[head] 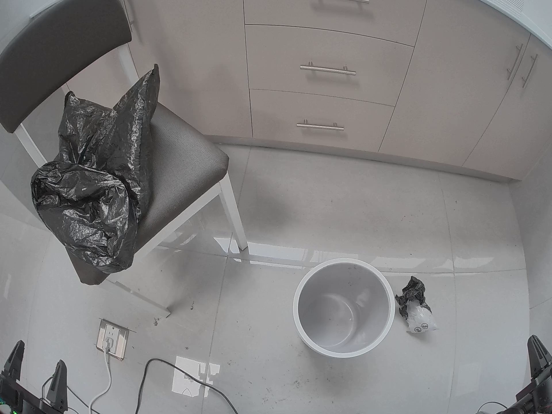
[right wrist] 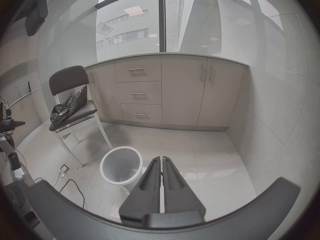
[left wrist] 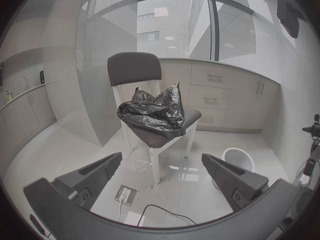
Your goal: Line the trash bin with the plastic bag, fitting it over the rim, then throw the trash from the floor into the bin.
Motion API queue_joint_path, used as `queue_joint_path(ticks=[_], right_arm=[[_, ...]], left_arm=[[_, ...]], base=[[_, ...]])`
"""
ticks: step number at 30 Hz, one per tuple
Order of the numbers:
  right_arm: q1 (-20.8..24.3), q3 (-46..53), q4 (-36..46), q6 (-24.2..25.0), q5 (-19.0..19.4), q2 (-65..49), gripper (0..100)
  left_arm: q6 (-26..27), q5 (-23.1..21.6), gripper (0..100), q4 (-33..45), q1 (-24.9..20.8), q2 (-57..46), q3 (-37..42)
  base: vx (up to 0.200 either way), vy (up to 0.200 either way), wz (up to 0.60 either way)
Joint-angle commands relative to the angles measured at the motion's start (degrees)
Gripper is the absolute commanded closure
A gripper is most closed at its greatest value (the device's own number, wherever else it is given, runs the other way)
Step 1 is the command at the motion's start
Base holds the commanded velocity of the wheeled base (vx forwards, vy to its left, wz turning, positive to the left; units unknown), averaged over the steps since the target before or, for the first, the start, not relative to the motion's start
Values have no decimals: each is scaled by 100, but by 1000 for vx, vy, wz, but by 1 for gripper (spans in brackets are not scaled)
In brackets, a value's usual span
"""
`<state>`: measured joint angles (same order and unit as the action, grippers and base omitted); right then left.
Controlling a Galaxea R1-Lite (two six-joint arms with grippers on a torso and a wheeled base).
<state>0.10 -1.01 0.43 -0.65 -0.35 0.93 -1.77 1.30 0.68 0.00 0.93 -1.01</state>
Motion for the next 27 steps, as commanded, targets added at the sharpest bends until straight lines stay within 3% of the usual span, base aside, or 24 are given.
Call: queue_joint_path(ticks=[1,19,20,22,23,25,27], right_arm=[[8,84,1,-94,27,-93,100],[-1,92,-60,-94,62,-93,100],[17,-101,-218,56,44,-66,100],[166,-1490,-605,1014,132,391,100],[359,-2500,-508,1655,185,1103,100],[474,-3388,-280,1541,220,1771,100],[518,-3573,-210,1304,273,1999,100]], left_arm=[[-78,1,0,2,-53,189,57],[-96,37,0,-24,105,57,66],[-104,45,0,-42,105,57,48],[-307,45,0,-77,70,101,-435],[-641,37,0,11,26,233,-1173],[-790,10,0,292,-79,672,-2061],[-799,1,0,424,-88,857,-2342]], base=[[0,0,0],[0,0,0],[0,0,0],[0,0,0],[0,0,0],[0,0,0],[0,0,0]])
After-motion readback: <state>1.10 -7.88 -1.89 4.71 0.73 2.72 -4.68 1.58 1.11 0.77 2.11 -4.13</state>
